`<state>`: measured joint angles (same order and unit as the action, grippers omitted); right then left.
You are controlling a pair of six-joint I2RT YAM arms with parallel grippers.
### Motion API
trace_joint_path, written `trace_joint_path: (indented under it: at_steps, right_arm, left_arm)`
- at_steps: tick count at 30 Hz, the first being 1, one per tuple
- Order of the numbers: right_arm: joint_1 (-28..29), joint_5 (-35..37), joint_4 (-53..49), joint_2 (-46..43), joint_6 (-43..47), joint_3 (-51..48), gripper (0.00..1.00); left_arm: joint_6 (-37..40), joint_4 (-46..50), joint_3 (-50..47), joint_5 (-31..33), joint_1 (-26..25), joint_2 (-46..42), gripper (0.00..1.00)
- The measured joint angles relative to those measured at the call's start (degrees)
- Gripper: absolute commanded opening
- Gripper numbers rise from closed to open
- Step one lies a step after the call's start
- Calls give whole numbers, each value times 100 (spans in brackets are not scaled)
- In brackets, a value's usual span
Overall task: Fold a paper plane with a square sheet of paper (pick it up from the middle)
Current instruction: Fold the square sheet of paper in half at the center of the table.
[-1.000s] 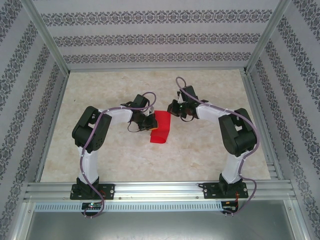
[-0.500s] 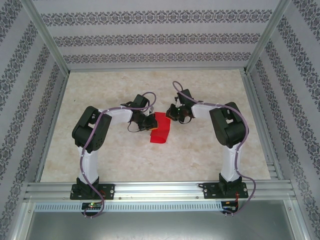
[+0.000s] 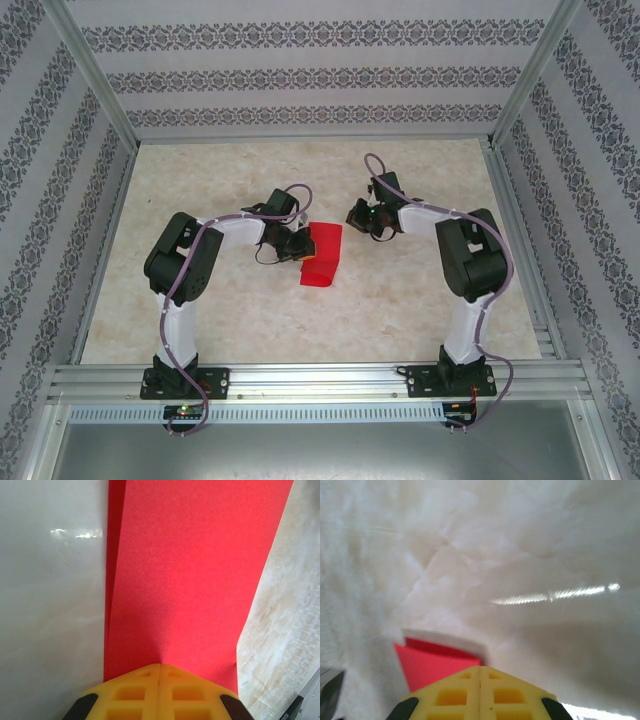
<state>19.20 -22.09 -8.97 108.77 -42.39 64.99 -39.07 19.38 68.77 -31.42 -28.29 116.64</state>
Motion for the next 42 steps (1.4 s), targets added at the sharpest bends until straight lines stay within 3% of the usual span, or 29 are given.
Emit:
trace_joint_path:
  at_steps: [5, 12, 23, 42]
  right_arm:
    - [398, -170, 138, -745, -168, -586, 0]
    - [874, -568, 393, -765, -645, -1300, 0]
    - [938, -732, 623, -400, -874, -1318, 0]
    - [1008, -1038, 553, -584, -590, -1705, 0]
  left_arm:
    - [0, -2, 0, 0, 0, 0, 0]
    - [0, -15, -11, 0, 0, 0, 0]
    - [0, -35, -22, -2, 0, 0, 0]
    - [-24, -74, -44, -9, 0, -2, 0]
